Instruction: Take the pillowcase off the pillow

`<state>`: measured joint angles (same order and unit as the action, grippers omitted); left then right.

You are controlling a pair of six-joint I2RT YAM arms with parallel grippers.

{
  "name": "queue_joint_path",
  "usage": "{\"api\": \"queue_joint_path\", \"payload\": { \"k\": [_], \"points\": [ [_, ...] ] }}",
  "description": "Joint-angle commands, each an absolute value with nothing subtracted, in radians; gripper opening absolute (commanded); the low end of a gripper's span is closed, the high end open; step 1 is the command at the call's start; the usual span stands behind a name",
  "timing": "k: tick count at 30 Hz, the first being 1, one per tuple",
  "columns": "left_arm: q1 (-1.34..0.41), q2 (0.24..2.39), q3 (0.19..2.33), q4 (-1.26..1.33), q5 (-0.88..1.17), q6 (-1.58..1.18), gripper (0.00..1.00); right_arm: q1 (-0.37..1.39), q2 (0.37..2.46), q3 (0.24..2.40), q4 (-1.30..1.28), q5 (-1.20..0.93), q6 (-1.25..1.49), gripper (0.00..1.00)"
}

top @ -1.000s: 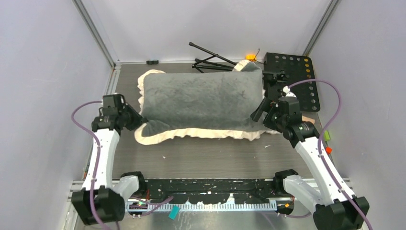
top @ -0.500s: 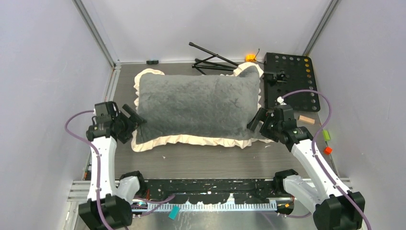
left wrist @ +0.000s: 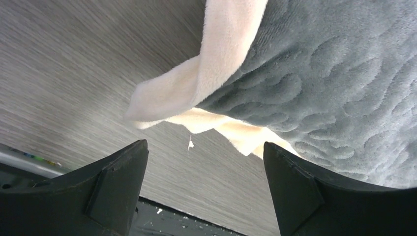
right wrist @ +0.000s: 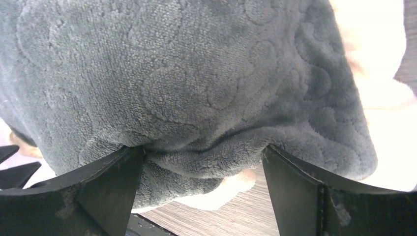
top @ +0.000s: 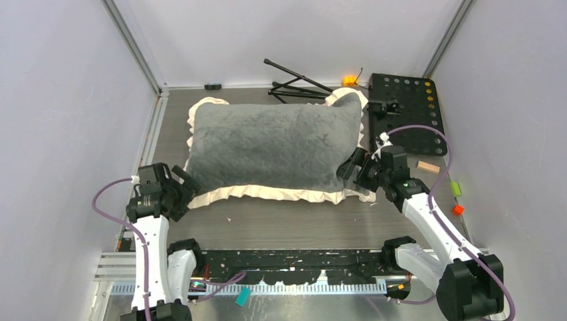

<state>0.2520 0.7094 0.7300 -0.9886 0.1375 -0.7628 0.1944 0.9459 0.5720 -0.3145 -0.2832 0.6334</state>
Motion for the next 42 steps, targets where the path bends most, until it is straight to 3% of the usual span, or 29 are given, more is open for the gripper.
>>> {"api": "queue_joint_path", "payload": {
  "k": [1, 4, 8, 11, 14, 17, 19, 22, 42],
  "points": [
    [0.255, 0.720, 0.699, -0.863, 0.135, -0.792, 0.91, 0.204, 0.962, 0.573, -0.124, -0.387, 0.641, 0.91],
    [0.255, 0.719, 0.641, -0.714, 0.214, -0.834, 0.92, 0.203, 0.963, 0.575, -0.078, -0.400, 0.663, 0.78],
    [0.255, 0.732, 0.583, -0.525, 0.260, -0.891, 0.92, 0.203, 0.978, 0.594, -0.029, -0.397, 0.699, 0.72],
    [0.256, 0.784, 0.580, -0.432, 0.246, -0.902, 0.85, 0.204, 1.014, 0.631, -0.014, -0.402, 0.710, 0.62],
    [0.255, 0.854, 0.578, -0.333, 0.246, -0.930, 0.56, 0.203, 1.045, 0.669, -0.003, -0.405, 0.724, 0.44],
    [0.256, 0.915, 0.636, -0.310, 0.265, -0.932, 0.13, 0.203, 1.067, 0.730, -0.006, -0.394, 0.732, 0.23],
    [0.255, 0.930, 0.716, -0.393, 0.260, -0.899, 0.01, 0.204, 1.072, 0.787, -0.042, -0.383, 0.735, 0.09],
    [0.255, 0.918, 0.824, -0.497, 0.234, -0.852, 0.00, 0.203, 1.068, 0.881, -0.149, -0.325, 0.719, 0.00],
    [0.256, 0.914, 1.541, -0.917, 0.067, -0.691, 0.00, 0.204, 1.058, 1.543, -0.863, -0.196, 0.673, 0.00]
  ]
}}
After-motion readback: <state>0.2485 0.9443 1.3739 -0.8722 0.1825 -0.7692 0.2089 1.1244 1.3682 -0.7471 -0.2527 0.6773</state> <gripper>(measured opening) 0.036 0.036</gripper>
